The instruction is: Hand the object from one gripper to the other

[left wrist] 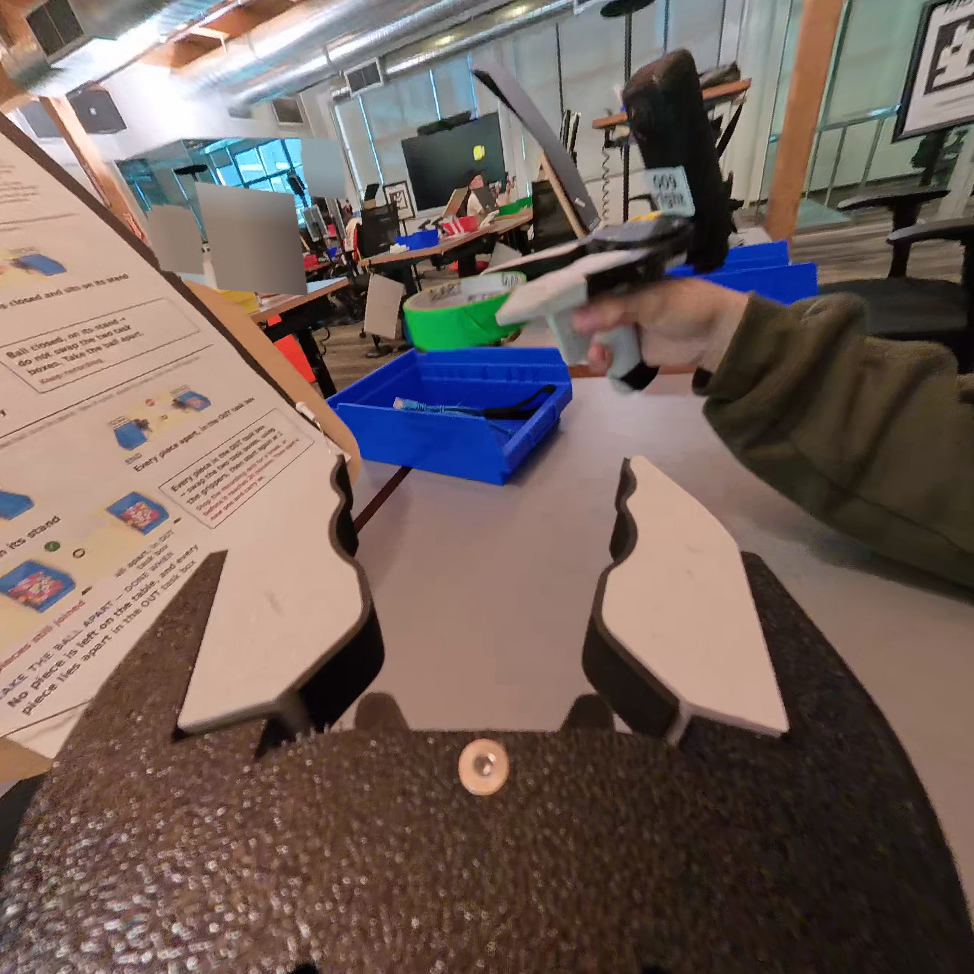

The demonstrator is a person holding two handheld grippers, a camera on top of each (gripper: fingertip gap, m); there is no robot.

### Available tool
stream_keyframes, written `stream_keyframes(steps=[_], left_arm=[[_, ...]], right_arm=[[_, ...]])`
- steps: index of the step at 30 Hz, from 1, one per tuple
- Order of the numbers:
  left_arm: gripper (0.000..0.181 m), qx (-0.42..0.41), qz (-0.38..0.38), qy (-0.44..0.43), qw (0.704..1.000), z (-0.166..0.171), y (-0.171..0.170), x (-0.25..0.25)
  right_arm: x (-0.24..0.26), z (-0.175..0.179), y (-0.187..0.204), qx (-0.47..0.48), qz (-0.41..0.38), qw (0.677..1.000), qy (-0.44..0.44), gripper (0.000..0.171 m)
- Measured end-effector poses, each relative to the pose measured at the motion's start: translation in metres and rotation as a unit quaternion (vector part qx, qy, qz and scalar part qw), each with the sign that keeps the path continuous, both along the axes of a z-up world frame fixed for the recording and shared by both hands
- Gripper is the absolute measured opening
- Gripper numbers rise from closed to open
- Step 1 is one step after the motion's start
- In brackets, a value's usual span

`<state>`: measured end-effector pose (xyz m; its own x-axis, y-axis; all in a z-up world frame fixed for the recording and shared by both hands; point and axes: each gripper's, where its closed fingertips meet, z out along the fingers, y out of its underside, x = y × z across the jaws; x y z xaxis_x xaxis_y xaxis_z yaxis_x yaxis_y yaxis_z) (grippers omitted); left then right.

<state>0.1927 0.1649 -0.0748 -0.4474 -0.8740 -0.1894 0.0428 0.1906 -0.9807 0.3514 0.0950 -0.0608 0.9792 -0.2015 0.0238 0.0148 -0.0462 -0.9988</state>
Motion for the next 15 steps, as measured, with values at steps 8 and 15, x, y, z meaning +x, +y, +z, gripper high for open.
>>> stream_keyframes(steps=[8,15], left_arm=[[0.087,0.034,0.007,0.007,0.999,-0.011,-0.005,0.007],[0.084,0.021,0.014,0.019,0.999,-0.020,-0.001,0.014]], right_arm=[[0.170,-0.105,-0.077,-0.126,-0.297,0.945,0.056,0.083],[0.190,-0.134,-0.083,-0.122,-0.335,0.932,0.069,0.084]])
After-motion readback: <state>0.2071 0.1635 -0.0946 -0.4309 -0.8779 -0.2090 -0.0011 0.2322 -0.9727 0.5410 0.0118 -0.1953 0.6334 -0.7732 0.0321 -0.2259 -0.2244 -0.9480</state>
